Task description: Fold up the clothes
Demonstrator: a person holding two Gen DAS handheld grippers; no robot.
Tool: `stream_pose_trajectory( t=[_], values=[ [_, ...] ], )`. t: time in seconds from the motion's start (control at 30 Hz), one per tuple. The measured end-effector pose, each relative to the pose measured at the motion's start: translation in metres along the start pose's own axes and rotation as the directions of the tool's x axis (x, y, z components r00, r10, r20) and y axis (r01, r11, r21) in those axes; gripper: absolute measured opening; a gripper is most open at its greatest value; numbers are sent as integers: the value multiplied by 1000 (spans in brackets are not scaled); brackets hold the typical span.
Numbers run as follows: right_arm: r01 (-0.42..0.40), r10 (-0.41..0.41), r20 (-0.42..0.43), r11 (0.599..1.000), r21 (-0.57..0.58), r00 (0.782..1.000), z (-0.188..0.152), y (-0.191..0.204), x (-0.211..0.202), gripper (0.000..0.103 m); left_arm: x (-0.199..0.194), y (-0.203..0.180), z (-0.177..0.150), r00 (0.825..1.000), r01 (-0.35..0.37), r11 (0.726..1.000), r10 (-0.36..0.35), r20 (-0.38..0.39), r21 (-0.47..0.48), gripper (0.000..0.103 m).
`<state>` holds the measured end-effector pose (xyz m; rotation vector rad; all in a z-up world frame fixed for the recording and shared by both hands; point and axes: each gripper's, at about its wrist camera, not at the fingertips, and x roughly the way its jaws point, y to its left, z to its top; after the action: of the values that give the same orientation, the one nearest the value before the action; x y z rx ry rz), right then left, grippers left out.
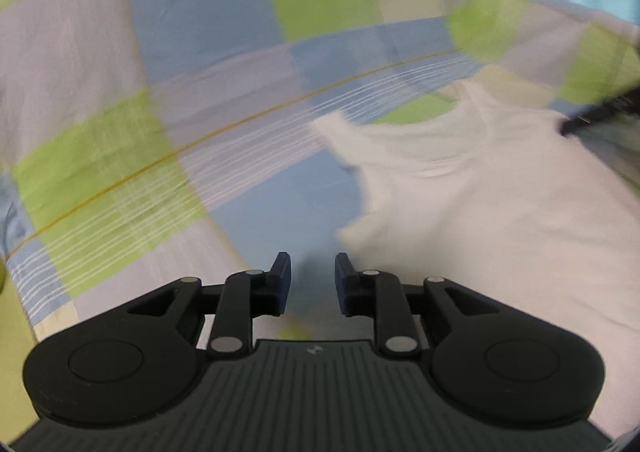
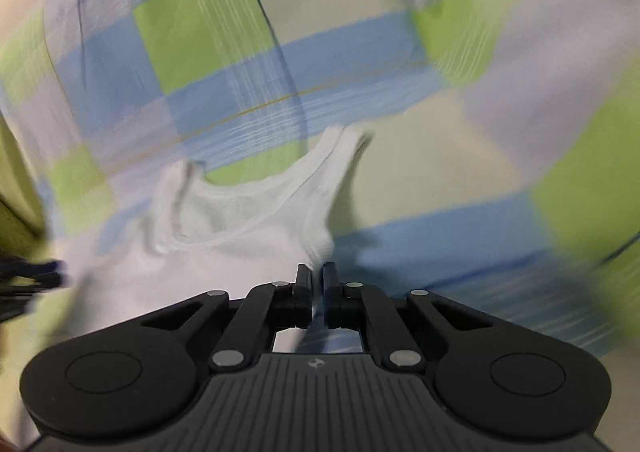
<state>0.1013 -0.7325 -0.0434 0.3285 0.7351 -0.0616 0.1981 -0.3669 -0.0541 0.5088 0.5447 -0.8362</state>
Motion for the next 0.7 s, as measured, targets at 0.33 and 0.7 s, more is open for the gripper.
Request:
stream_pose_trajectory(
  t=[0.33,0.7],
  values=[
    [128,-124,48,985,-114,991,-8,32,-45,27,-44,-159,5,945,291,905,-322,54,310,35],
    [40,-35,-28,976,213,999,-134,-8,-142,39,-69,-286,-46,916,196,542,-398,44,817,46]
  ],
)
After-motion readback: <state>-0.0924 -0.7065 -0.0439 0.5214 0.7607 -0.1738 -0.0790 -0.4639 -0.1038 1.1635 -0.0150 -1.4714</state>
